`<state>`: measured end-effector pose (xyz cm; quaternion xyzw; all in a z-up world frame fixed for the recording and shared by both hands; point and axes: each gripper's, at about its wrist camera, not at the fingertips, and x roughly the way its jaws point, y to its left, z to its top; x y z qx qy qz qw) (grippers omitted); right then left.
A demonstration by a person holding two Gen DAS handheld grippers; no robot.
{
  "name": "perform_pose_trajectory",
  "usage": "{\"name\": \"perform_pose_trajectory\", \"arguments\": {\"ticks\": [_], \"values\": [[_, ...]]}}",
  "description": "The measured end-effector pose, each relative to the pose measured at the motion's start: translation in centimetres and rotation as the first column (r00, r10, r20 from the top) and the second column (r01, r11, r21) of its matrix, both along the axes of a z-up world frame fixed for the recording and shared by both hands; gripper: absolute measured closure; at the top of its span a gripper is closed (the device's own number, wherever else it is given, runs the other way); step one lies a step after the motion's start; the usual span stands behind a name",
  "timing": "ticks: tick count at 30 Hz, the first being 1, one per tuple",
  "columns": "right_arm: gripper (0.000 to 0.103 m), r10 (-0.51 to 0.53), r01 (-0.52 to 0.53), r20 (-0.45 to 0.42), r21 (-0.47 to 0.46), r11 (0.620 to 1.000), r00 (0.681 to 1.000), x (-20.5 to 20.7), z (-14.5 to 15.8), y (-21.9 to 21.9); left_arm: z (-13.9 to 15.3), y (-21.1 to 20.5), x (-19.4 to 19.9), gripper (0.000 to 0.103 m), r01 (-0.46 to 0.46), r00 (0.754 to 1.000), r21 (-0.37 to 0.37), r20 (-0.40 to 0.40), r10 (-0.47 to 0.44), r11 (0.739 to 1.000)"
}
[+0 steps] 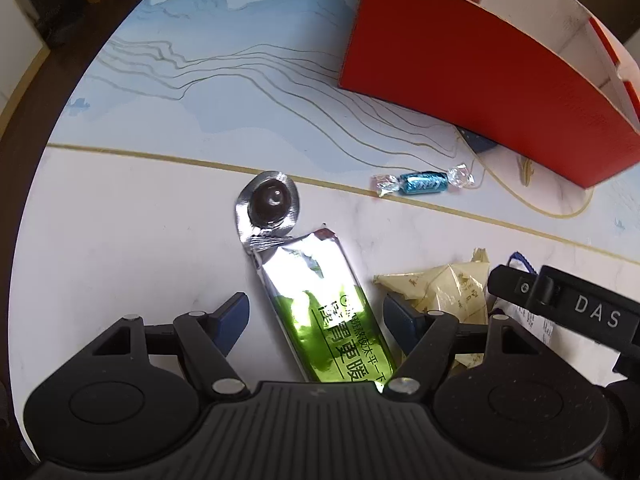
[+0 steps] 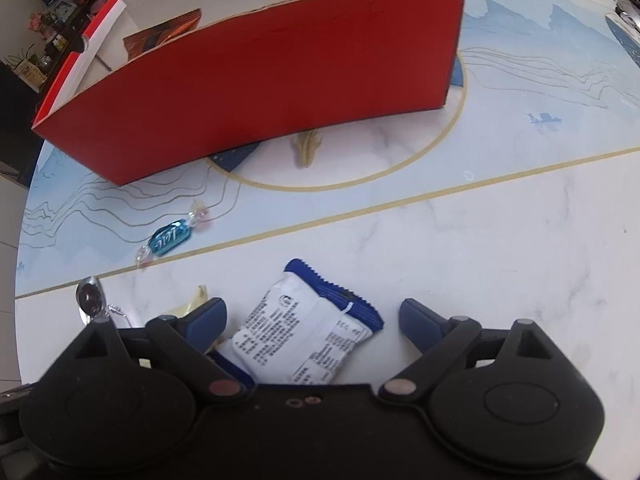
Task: Organize snacks
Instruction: 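Grasp the white-blue biscuit packet with the right gripper while the left grasps the green wafer bar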
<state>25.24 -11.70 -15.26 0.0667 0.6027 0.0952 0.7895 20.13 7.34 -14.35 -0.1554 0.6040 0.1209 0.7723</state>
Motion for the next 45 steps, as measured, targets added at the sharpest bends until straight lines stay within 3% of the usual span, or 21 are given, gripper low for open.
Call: {"name": "perform_pose_trajectory", "arguments": {"ticks": [6, 13, 16, 24, 35, 45], "values": [[0.016, 0.017, -0.017, 0.004, -0.007, 1.000, 1.000, -0.6, 0.1, 0.3, -0.2, -1.2, -0.2, 0.031, 0.043, 0.999, 0.045, -0.007, -0.042, 0.998], [0.030, 0.017, -0.017, 0.018, 0.007, 1.000, 1.000, -0.9, 0.3, -0.4, 0.0, -1.5, -0.9, 0.049, 0.071, 0.997, 0.073, 0.001, -0.072, 0.995], [0.038, 0.015, -0.015, 0.027, 0.014, 1.000, 1.000, -1.0, 0.4, -0.8, 0.1, -1.1, -1.3, 0.055, 0.064, 0.998, 0.057, 0.010, -0.065, 0.996], [0.052, 0.007, -0.009, 0.049, 0.041, 0.999, 0.999, -1.7, 0.5, -1.7, 0.2, 0.1, -2.0, 0.056, 0.046, 0.999, 0.027, 0.020, -0.047, 0.999], [0.055, 0.005, -0.010, 0.099, 0.046, 0.999, 0.995, -2.7, 1.3, -2.4, 0.5, 1.2, -2.4, 0.056, 0.044, 0.998, -0.010, 0.048, -0.043, 0.999], [0.055, 0.022, -0.032, 0.159, 0.058, 0.998, 0.987, -4.0, 3.9, -2.6, 2.5, 1.9, -3.2, 0.056, 0.055, 0.993, -0.030, 0.104, -0.052, 0.998]]}}
